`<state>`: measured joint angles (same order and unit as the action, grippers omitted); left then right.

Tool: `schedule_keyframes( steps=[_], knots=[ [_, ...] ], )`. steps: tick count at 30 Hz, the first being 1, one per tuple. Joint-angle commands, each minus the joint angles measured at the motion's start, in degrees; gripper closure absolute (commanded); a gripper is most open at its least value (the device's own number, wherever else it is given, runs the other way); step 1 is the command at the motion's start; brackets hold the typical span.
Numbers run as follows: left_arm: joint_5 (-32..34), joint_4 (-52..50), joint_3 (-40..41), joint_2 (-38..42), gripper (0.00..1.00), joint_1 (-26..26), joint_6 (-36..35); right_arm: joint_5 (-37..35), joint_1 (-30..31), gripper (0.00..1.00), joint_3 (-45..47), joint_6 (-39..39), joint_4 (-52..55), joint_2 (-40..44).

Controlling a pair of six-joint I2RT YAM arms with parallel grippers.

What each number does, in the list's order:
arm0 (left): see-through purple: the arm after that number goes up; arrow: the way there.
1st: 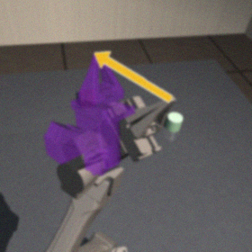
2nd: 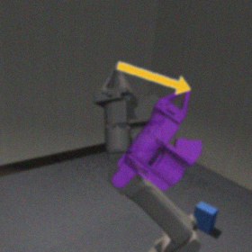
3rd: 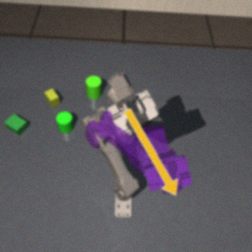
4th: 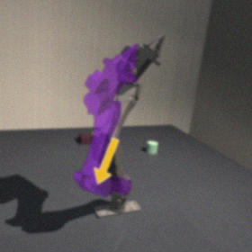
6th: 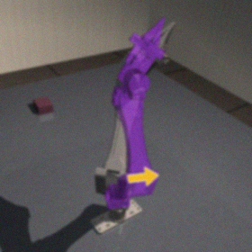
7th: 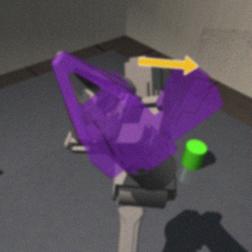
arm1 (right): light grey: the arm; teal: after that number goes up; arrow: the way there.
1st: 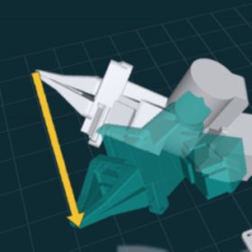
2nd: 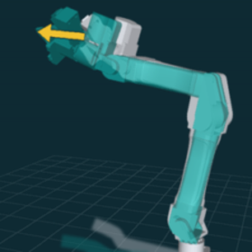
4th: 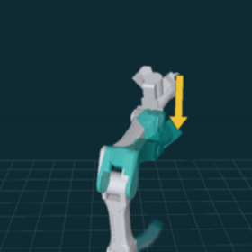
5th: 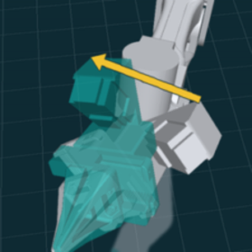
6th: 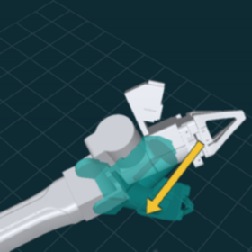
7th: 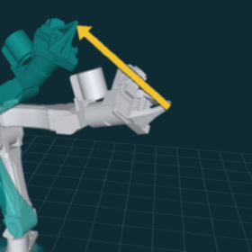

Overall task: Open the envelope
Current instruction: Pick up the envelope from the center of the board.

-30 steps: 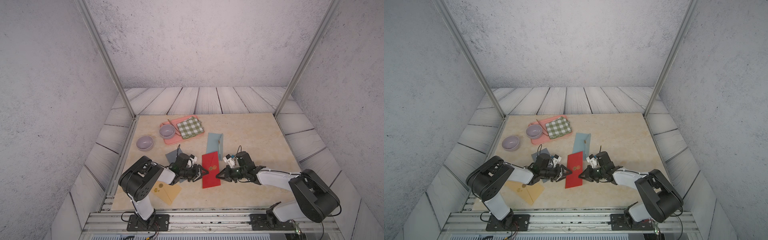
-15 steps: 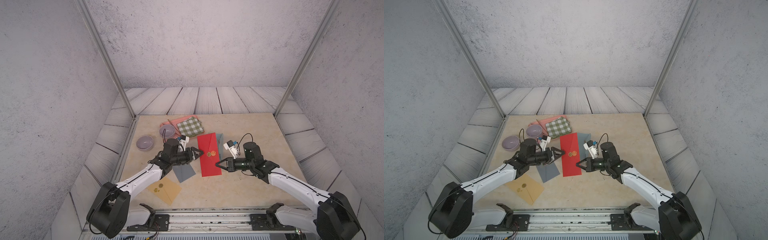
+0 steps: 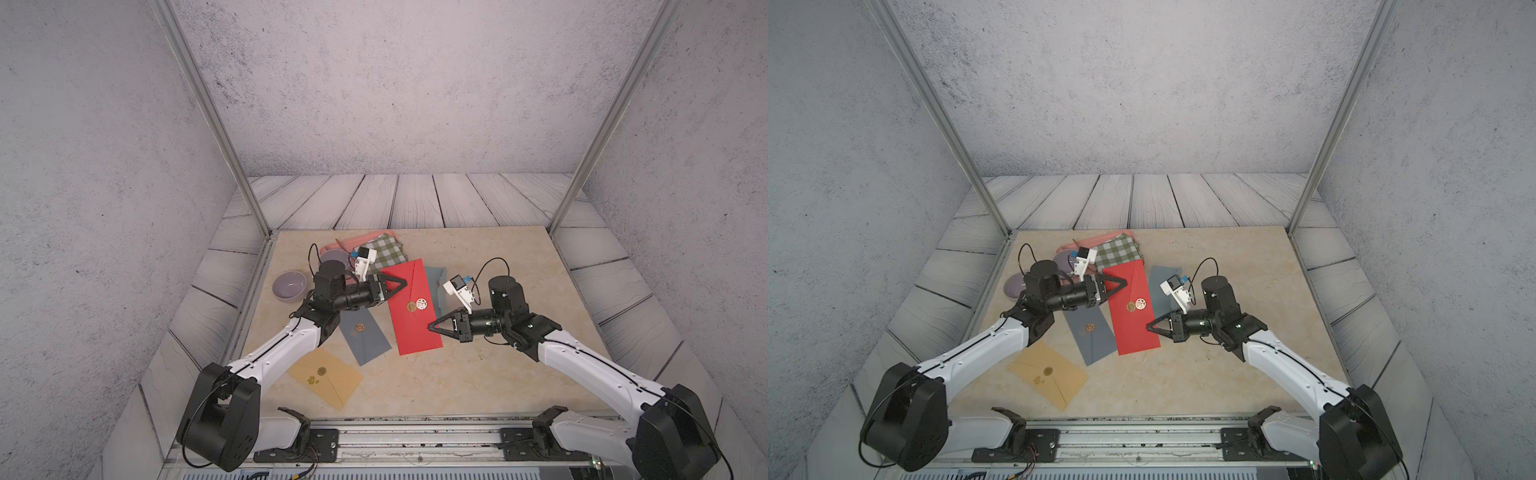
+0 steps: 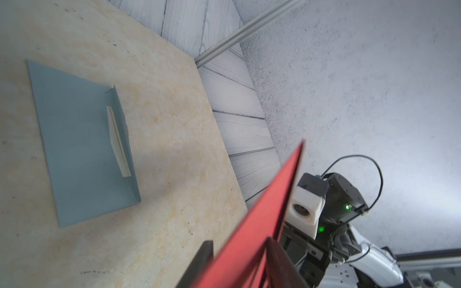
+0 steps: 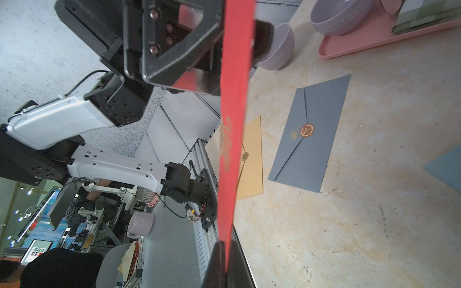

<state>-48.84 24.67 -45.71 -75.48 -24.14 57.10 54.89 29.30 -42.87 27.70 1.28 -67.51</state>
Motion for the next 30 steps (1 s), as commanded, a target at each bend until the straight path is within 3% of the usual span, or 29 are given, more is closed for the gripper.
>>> schedule_keyframes(
  steps=[1,3,6,9,12,16,22,26,30],
  knots=[
    [-2.49,0.47,-2.02,-0.56,0.76,0.41,-2.60,0.28,-0.86,0.93,-1.94,-2.35,4.45,-1.96],
    [-2.49,-0.29,-1.99,-0.61,0.86,0.41,-3.68,-3.42,-1.51,0.92,-2.80,-2.89,7.55,-2.50],
    [-1.43,-2.77,-1.98,0.13,1.00,0.41,-5.77,-12.82,-2.05,0.77,-4.88,-3.61,14.51,-2.94],
    [2.22,-8.75,-2.63,1.91,1.00,0.07,-10.18,-22.53,-2.06,0.61,-8.53,-4.24,22.42,-3.01],
    [9.91,-21.23,-5.16,3.93,1.00,-1.38,-18.05,-31.27,-2.01,0.51,-11.50,-1.58,26.27,-2.19],
    [26.24,-34.48,-9.60,5.07,1.00,-7.87,-27.56,-37.02,-1.60,0.47,-14.56,5.14,27.00,-1.51],
    [40.83,-34.60,-10.34,5.09,1.00,-16.82,-29.18,-44.65,3.47,0.44,-17.71,10.41,25.05,-2.18],
    [45.80,-34.46,-10.46,4.82,1.00,-19.97,-30.50,-47.19,6.51,0.42,-18.99,11.70,23.70,-2.84],
    [46.14,-33.92,-10.80,4.02,1.00,-21.33,-30.38,-47.69,8.79,0.41,-19.68,12.77,22.24,-4.46]
  ],
)
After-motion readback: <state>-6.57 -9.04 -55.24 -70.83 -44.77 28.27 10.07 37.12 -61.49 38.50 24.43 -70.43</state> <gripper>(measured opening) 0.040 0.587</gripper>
